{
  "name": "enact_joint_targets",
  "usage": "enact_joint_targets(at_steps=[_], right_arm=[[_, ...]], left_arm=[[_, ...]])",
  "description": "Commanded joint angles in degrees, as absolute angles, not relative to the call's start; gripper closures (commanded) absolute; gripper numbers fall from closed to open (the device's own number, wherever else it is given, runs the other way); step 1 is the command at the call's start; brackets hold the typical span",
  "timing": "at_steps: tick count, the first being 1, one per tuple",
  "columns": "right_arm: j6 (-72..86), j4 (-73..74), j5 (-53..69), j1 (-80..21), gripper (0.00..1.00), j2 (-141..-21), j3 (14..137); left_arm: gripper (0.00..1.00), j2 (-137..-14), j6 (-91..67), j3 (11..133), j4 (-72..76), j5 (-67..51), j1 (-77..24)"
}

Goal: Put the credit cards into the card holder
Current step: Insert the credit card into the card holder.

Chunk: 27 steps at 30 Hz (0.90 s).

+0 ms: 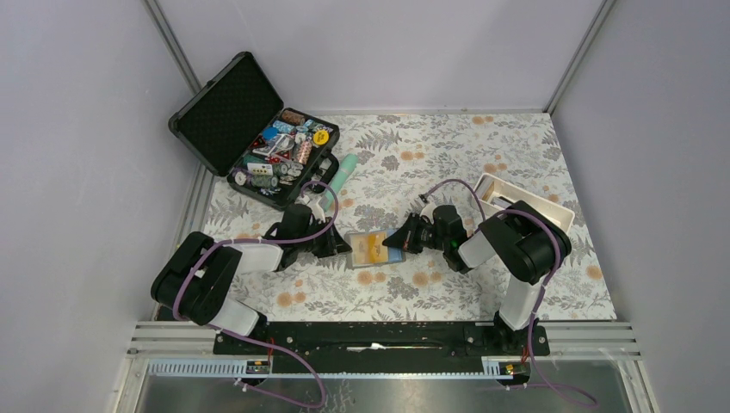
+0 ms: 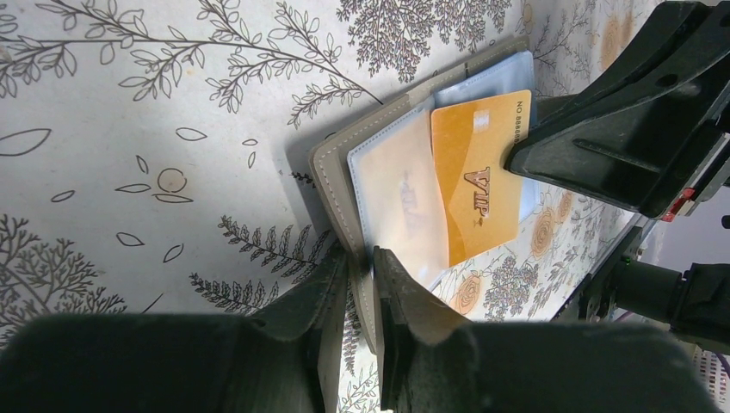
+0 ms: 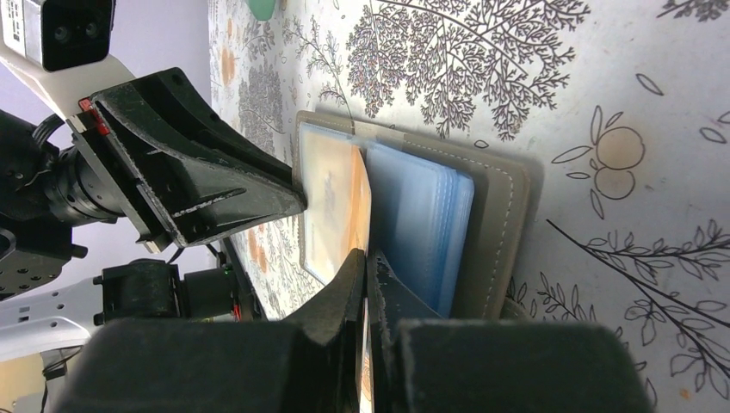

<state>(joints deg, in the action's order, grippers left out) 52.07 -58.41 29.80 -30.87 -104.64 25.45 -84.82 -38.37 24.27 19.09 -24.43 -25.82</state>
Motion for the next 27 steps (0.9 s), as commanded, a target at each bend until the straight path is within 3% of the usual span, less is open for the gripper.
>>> enact_joint_targets(at_steps=[1,27], right_arm=[[51.7,-55.7,28.0,-31.9,1.0,-105.2,26.7],[50.0,-48.5,29.8,-33.2,1.0,-108.5,31.5]], left_arm=[[0.81,-84.0,-36.5,24.7,17.8,-22.4,-25.9],[0.79,-85.2,-36.1,25.2,19.0,-23.5,-25.9]])
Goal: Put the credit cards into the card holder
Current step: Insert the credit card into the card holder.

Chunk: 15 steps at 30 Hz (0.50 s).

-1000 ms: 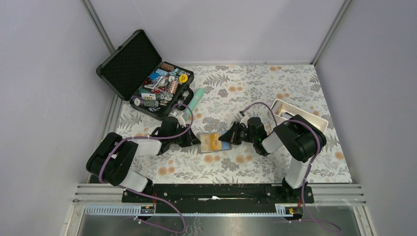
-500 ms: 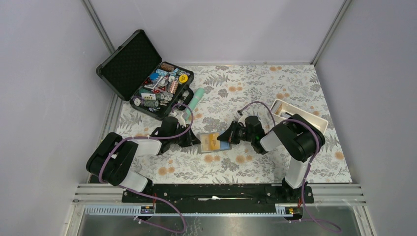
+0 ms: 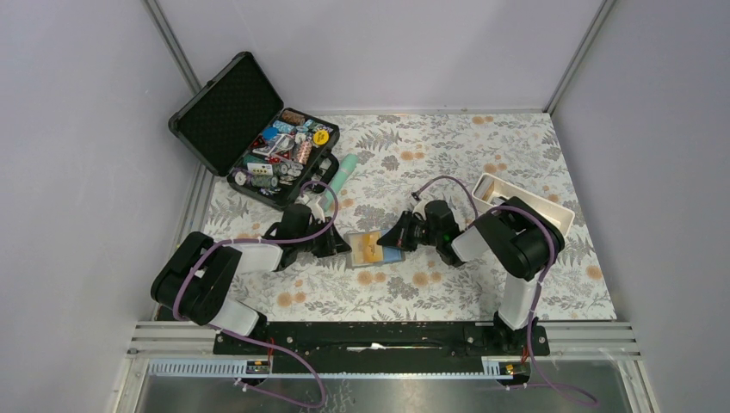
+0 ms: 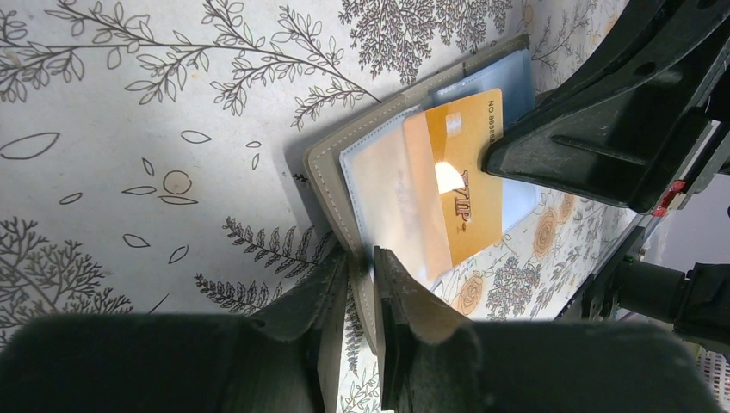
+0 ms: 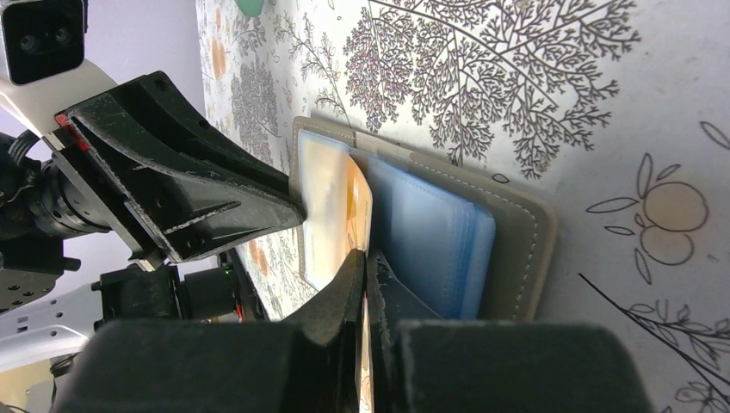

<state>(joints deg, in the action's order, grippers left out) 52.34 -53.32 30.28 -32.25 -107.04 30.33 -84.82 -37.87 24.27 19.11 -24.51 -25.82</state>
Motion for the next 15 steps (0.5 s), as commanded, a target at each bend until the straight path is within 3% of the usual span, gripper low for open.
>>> enact_joint_targets(at_steps=[1,15], right_arm=[[49.7,-47.9,29.9,-33.2,1.0,-108.5,31.7],[47.7,-41.9,28.6,-34.1,0.98,-108.8,34.8]], left_arm=[[0.79,-85.3,-36.1,25.2,19.1,-23.6,-25.9],[0.74,-85.2,-36.3,25.4,19.2,-24.4,-25.9]])
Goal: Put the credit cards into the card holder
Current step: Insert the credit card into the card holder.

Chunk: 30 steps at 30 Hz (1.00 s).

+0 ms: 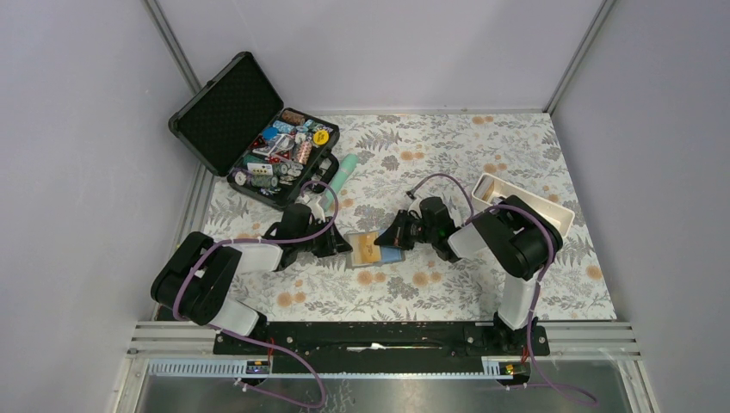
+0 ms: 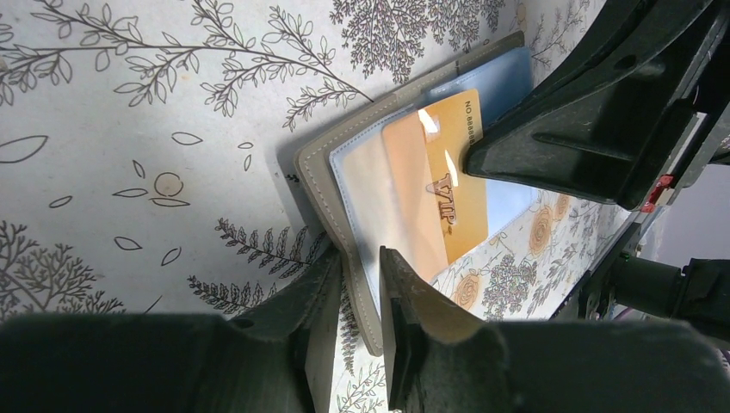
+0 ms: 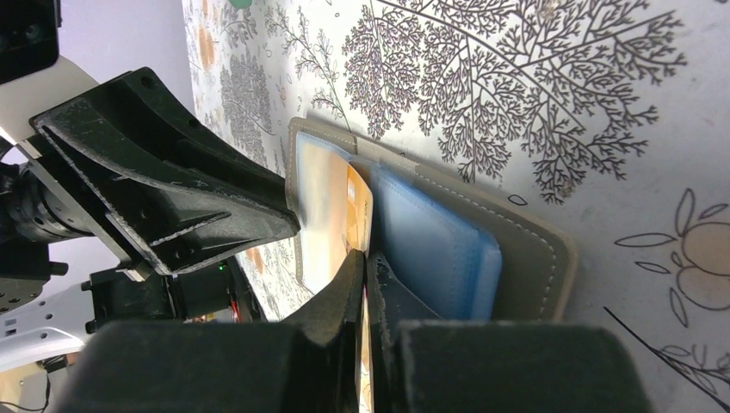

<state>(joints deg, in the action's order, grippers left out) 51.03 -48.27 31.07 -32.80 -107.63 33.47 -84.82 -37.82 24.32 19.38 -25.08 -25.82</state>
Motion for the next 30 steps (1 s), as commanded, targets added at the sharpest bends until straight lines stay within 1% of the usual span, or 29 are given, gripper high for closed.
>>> enact_joint_targets(at_steps=[1,3,7,16,20,25,30], right_arm=[[47.5,-41.1,28.3,-34.2,0.97,-108.5,35.1],[46.9,-39.7,27.4,-34.4,0.92,-108.1,35.4],[45.6,-36.2,26.0,-34.9,0.87,-107.7,36.5],[42.4,-28.7,21.4,-37.1,0.81,-106.5,40.2],[40.7,-22.5,18.1,-38.3,0.8,-105.7,42.6],[38.4,-15.8,13.4,-40.0,0.74,-104.0,45.0],[38.1,-13.2,11.8,-40.9,0.71,-103.5,46.1]], left_arm=[[0.74,-85.1,-36.3,25.4,19.2,-24.4,-25.9],[0.74,-85.1,-36.3,25.5,19.3,-24.6,-25.9],[0.75,-85.1,-36.4,25.6,19.4,-24.9,-25.9],[0.75,-85.4,-36.3,25.7,19.6,-25.3,-25.9],[0.75,-85.4,-36.4,25.7,19.6,-25.3,-25.9],[0.75,-85.3,-36.5,25.7,19.6,-25.3,-25.9],[0.75,-85.5,-36.6,25.8,19.7,-25.3,-25.9]])
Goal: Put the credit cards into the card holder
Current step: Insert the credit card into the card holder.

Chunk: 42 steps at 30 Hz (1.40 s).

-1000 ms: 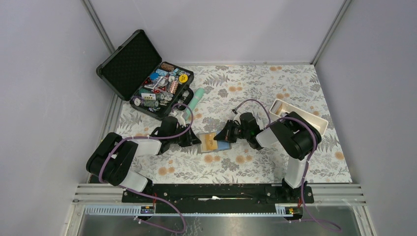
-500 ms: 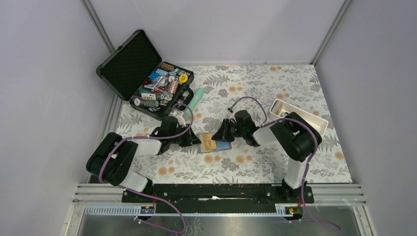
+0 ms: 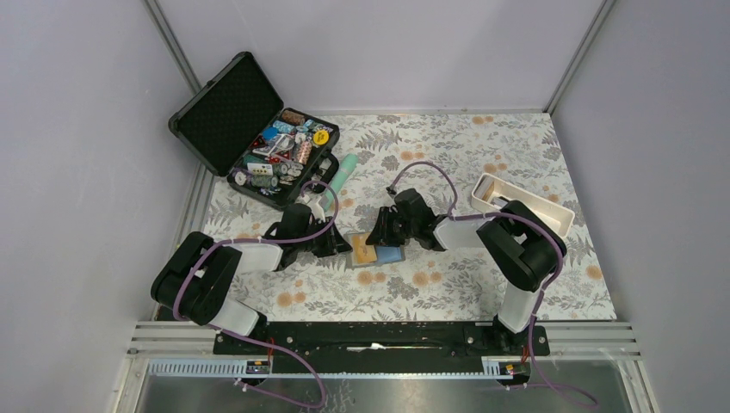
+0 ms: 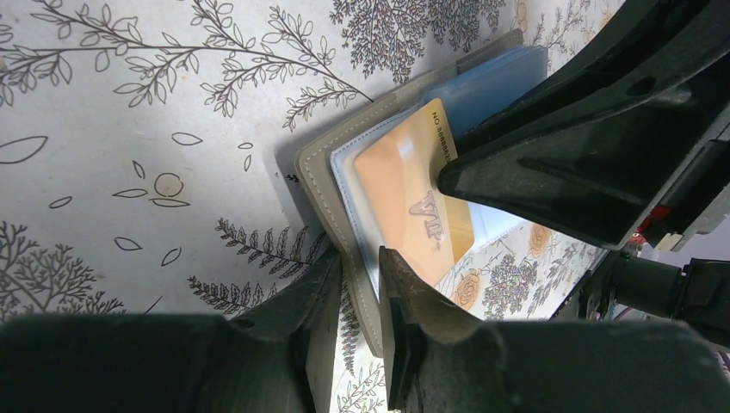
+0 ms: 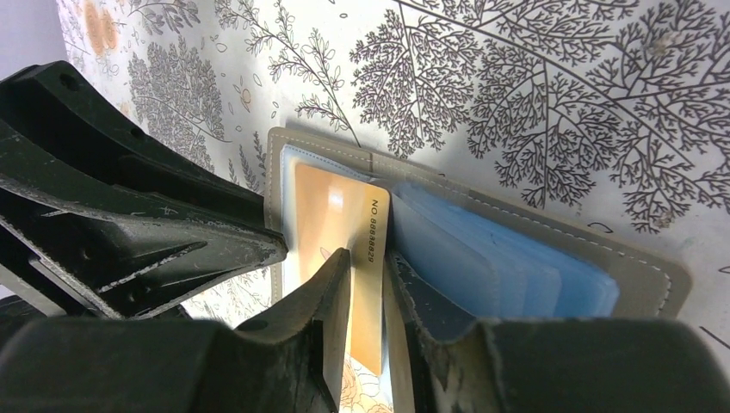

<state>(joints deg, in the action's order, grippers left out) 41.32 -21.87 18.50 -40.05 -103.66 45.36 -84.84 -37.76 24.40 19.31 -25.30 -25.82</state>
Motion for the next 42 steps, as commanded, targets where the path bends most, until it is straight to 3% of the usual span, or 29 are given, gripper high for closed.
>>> enact_joint_targets(at_steps=[1,14,23,42], right_arm=[[38.0,-12.8,11.7,-41.1,0.7,-103.5,46.3],[39.2,-8.8,10.7,-43.3,0.53,-101.9,48.8],[39.6,-7.0,6.3,-44.0,0.44,-98.6,48.1],[33.2,-1.7,-2.9,-44.8,0.48,-92.1,47.9]], left_arm=[[0.75,-85.4,-36.6,25.8,19.7,-25.3,-25.9],[0.69,-84.8,-36.8,25.3,19.8,-25.4,-25.9],[0.71,-85.0,-37.2,25.1,20.3,-25.3,-25.9],[0.73,-83.6,-39.0,24.4,22.2,-26.7,-25.9]])
